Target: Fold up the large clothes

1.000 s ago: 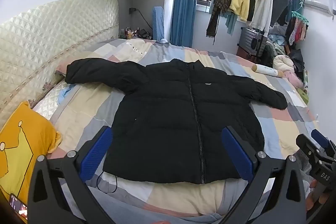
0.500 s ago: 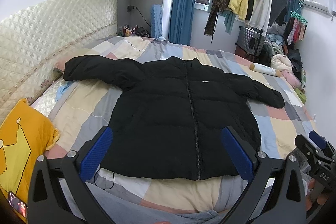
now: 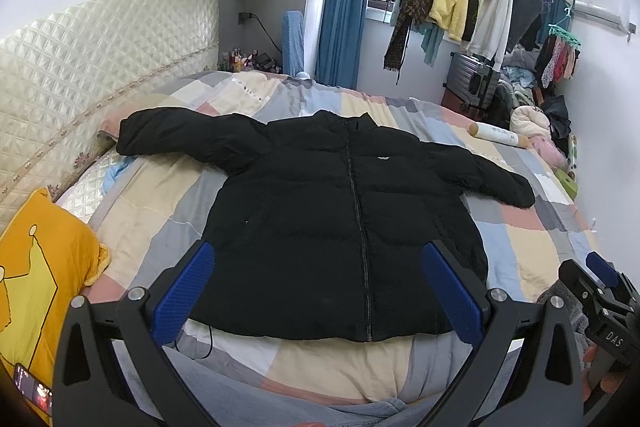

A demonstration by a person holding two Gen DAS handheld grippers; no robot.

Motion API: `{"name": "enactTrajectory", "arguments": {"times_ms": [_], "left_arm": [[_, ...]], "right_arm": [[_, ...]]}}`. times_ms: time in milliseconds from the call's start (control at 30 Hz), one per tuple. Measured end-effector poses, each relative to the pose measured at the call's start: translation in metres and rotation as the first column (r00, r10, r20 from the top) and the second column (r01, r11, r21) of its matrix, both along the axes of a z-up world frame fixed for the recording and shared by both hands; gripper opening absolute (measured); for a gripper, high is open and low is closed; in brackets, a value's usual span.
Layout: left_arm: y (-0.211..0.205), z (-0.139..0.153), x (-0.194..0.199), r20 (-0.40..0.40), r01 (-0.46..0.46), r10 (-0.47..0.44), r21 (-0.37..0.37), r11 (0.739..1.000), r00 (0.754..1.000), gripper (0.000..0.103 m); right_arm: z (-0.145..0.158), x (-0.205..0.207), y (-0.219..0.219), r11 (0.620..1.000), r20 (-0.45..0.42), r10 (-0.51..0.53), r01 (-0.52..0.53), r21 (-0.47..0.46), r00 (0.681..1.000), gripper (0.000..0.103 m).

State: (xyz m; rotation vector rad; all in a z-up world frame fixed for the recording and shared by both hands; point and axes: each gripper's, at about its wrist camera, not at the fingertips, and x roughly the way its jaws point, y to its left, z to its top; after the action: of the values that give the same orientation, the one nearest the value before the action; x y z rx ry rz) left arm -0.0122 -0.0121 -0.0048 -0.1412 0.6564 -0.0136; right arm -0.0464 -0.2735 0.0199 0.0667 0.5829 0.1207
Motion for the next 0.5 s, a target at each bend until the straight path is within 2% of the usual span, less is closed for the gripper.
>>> {"name": "enactTrajectory", "arguments": {"times_ms": [500], "left_arm": [[-0.003, 0.018, -0.003, -0.007, -0.003, 0.003, -0.004, 1.0, 1.0, 0.103]], "right_arm": [[0.005, -0.005, -0.004, 1.0, 0.007, 0.0, 0.0, -0.001, 1.0, 0.103]]}}
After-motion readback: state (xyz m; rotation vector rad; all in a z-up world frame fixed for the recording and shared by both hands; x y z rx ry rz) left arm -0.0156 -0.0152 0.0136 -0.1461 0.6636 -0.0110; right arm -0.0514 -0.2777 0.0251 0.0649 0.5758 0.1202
